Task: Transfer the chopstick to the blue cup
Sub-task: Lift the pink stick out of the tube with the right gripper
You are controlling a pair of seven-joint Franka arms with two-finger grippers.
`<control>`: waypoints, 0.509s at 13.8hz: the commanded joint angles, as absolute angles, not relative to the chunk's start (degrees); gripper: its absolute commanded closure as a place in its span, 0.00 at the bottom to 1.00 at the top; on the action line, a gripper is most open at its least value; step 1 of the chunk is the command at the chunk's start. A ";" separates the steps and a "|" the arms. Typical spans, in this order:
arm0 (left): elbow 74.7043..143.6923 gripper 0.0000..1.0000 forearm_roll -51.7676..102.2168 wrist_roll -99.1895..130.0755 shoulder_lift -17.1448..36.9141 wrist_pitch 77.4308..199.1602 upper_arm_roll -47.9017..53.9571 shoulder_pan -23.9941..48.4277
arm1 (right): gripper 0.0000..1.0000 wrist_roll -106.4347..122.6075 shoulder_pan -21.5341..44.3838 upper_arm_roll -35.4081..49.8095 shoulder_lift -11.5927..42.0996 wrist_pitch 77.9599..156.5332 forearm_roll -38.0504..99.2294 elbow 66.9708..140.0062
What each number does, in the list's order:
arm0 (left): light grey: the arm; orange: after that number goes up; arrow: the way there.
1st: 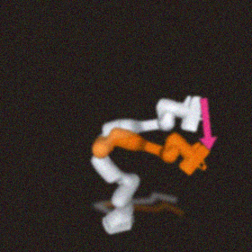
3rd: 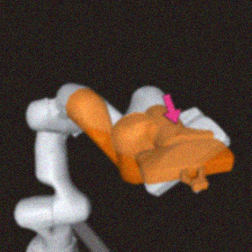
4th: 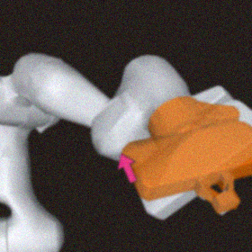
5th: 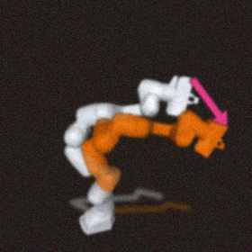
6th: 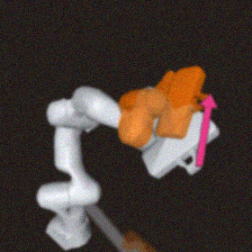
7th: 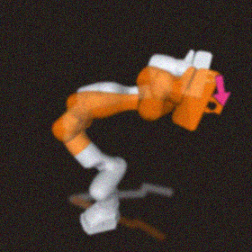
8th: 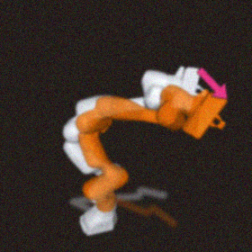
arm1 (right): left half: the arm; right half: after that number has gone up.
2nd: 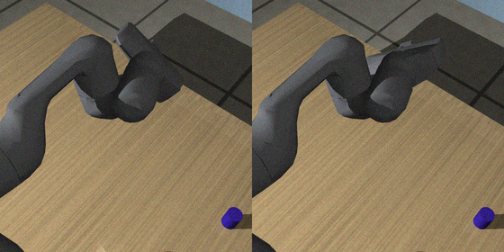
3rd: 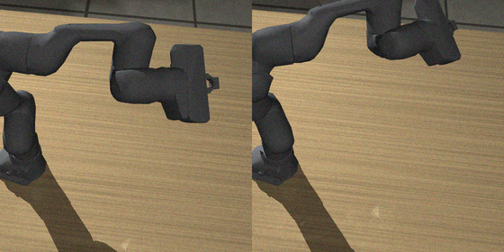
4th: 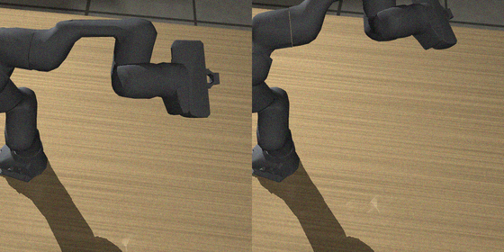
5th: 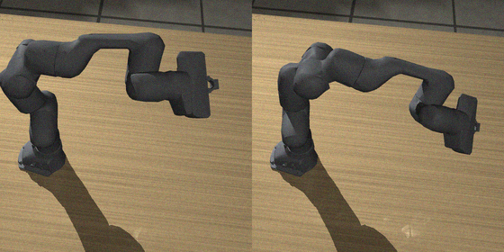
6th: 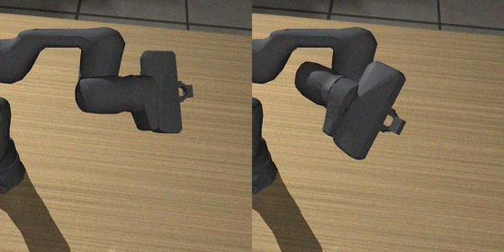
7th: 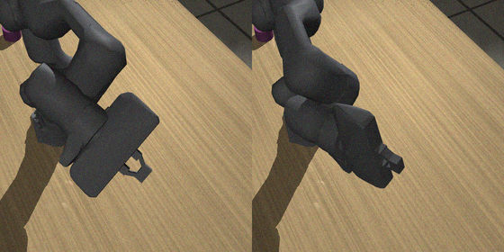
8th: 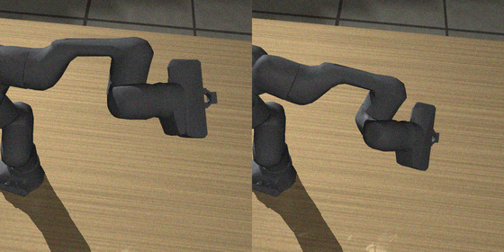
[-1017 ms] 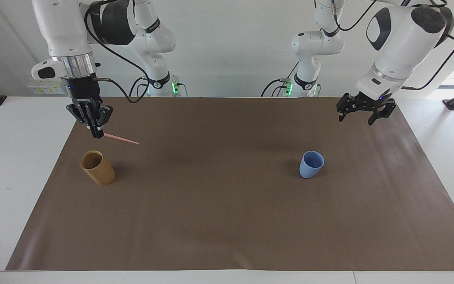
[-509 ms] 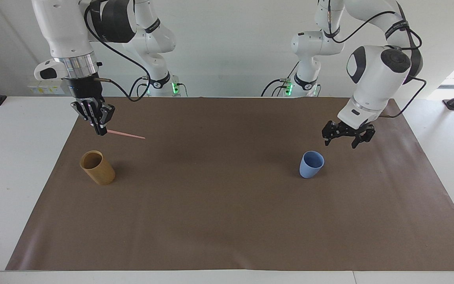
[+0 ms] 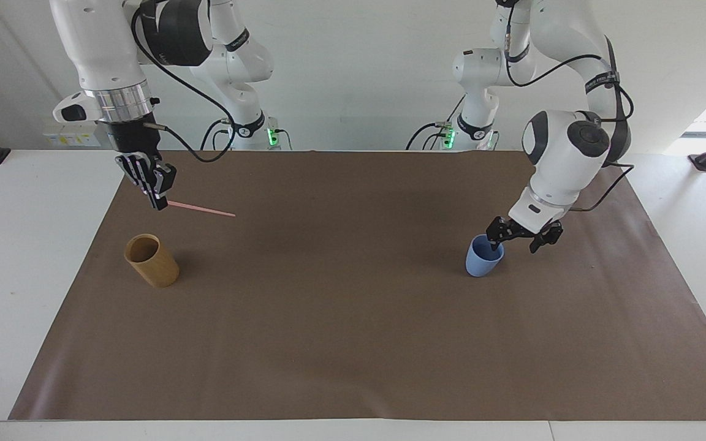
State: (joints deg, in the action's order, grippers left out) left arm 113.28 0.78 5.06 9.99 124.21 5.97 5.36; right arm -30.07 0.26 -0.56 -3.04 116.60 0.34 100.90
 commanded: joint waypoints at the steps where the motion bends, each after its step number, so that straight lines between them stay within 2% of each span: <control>1: 116.19 0.65 1.23 6.68 8.44 125.77 5.18 6.42 | 1.00 -31.90 -0.26 0.26 -3.34 115.23 -0.26 100.37; 2: 116.19 1.00 1.32 6.94 8.44 125.60 5.19 6.42 | 1.00 -31.90 -0.26 0.26 -3.34 115.22 -0.35 100.37; 7: 111.99 1.00 1.23 6.50 9.93 124.20 5.10 7.47 | 1.00 -33.13 1.22 0.61 -3.34 116.01 -6.12 100.37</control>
State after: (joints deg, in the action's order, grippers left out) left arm 113.70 0.81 6.06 9.83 124.62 6.01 5.90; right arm -30.64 0.40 -0.35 -3.07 116.49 -1.89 100.66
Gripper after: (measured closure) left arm 0.956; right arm 0.912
